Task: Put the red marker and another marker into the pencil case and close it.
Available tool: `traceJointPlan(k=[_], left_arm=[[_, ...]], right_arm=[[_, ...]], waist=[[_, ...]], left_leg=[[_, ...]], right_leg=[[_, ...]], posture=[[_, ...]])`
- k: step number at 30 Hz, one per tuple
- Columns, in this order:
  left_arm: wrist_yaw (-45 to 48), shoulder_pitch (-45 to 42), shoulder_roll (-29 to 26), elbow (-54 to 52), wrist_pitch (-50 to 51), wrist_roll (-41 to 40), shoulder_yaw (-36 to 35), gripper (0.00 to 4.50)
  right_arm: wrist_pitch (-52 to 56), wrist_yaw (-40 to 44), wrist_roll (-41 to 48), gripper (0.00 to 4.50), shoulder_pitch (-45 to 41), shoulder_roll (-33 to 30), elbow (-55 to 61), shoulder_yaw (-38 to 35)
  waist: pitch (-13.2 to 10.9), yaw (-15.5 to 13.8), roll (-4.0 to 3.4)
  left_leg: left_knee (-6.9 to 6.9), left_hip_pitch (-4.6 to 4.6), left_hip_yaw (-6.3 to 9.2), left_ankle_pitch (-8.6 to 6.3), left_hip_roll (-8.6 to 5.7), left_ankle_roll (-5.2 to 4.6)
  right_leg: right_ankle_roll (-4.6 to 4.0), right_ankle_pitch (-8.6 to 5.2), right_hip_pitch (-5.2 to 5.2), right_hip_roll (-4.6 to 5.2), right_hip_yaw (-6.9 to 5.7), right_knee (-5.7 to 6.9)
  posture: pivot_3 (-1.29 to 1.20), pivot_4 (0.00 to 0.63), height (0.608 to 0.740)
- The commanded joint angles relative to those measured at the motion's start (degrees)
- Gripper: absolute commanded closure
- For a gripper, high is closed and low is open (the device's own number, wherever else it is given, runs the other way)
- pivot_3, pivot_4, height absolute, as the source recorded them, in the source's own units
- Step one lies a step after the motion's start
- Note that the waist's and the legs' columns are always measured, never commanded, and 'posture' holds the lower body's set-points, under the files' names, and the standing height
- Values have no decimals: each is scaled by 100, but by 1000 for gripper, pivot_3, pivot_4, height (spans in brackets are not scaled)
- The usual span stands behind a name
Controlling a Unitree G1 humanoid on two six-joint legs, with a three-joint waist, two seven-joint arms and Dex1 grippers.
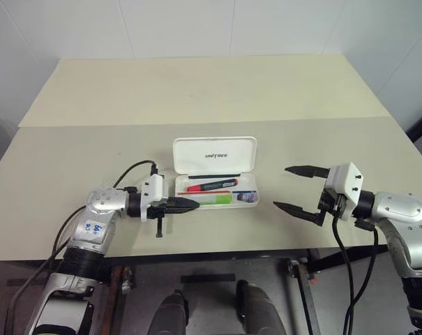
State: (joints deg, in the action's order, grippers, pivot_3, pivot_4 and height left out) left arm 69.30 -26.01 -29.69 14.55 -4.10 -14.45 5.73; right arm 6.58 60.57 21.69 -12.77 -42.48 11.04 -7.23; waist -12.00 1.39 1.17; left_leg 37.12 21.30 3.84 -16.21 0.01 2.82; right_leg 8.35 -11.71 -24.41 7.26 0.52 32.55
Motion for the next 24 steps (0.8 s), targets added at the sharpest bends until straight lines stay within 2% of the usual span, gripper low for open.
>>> traceJointPlan(k=[1, 7, 15, 24], left_arm=[[-114, -190, 66, 322, -355, 193, 35, 4484], [-259, -464, 388, 832, -655, 199, -19, 4484], [0, -404, 549, 485, -262, -356, -187, 4484], [-457, -490, 400, 654, -389, 143, -102, 4484]], right_arm=[[128, -155, 137, 0, -44, 7, 360, -61], [638, -434, 253, 0, -169, 0, 865, 2], [1060, -580, 387, 0, -177, -27, 1198, -15], [1218, -624, 401, 0, -315, 13, 1246, 47]], waist=[[0, -4, 0], [0, -64, 0], [0, -133, 0], [0, -130, 0]], left_leg=[[0, 0, 0, 0, 0, 0], [4, 0, 0, 1, 0, -1], [4, 2, 0, 3, 0, -3], [0, 2, 0, 3, 0, -3]], right_leg=[[0, 0, 0, 0, 0, 0], [0, 2, 2, 0, 0, 1], [-4, 4, 3, 0, -1, -4], [-1, 5, 2, 0, -2, -8]], posture=[[0, 150, 740], [0, 150, 740], [0, 150, 740], [0, 150, 740]])
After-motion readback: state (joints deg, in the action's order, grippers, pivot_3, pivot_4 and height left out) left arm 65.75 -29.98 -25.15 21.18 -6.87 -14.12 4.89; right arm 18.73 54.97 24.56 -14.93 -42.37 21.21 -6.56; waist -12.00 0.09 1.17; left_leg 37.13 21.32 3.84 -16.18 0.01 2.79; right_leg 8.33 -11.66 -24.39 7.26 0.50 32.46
